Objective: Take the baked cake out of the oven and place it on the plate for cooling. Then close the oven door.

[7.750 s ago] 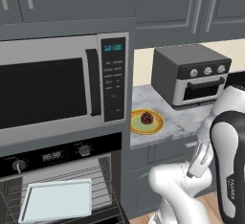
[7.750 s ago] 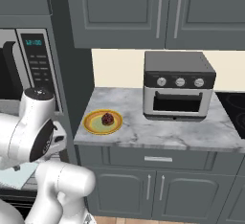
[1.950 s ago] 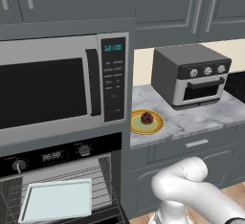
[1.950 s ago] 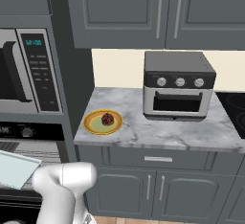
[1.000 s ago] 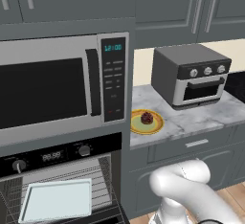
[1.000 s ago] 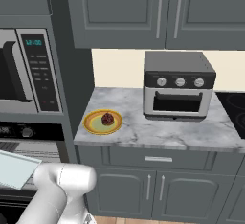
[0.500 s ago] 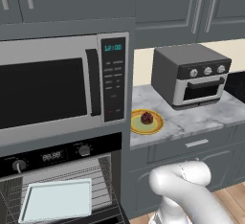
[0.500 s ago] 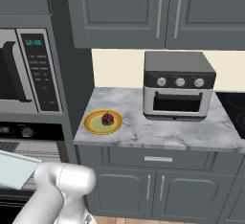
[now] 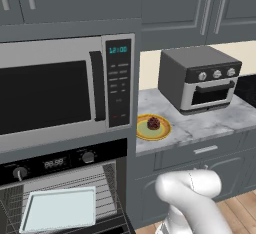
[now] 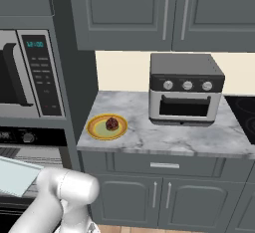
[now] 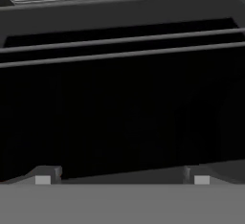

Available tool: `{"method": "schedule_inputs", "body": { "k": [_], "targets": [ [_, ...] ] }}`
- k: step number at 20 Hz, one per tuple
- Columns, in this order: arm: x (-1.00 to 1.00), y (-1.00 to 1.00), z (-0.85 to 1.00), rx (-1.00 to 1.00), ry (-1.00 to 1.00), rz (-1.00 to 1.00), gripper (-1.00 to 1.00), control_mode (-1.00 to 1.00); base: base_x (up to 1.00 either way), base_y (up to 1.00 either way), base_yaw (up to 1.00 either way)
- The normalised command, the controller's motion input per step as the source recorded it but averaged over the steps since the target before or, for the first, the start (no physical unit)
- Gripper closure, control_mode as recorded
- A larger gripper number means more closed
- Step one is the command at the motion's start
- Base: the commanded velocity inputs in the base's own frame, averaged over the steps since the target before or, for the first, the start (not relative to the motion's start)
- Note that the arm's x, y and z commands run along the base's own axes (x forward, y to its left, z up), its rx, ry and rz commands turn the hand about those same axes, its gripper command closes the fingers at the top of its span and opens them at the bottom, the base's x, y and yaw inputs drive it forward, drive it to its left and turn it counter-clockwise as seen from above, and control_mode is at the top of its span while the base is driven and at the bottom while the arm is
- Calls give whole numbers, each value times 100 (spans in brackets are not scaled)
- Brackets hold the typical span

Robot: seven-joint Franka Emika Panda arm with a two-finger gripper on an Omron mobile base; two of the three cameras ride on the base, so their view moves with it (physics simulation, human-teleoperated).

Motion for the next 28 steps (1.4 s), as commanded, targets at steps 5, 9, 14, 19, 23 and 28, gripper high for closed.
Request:
{"method": "schedule_inputs", "body": {
  "k": [5, 9, 14, 19, 23, 28],
  "targets": [
    [38, 12, -32, 0, 0, 0, -100, -100, 0, 0, 0],
    [44, 12, -27, 0, 0, 0, -100, -100, 0, 0, 0],
    [48, 12, -23, 0, -1, 0, -100, -100, 0, 0, 0],
    [37, 14, -38, 0, -5, 0, -100, -100, 0, 0, 0],
    [43, 13, -33, 0, -5, 0, -100, -100, 0, 0, 0],
    [54, 9, -11, 0, -5, 0, -100, -100, 0, 0, 0]
  ]
}}
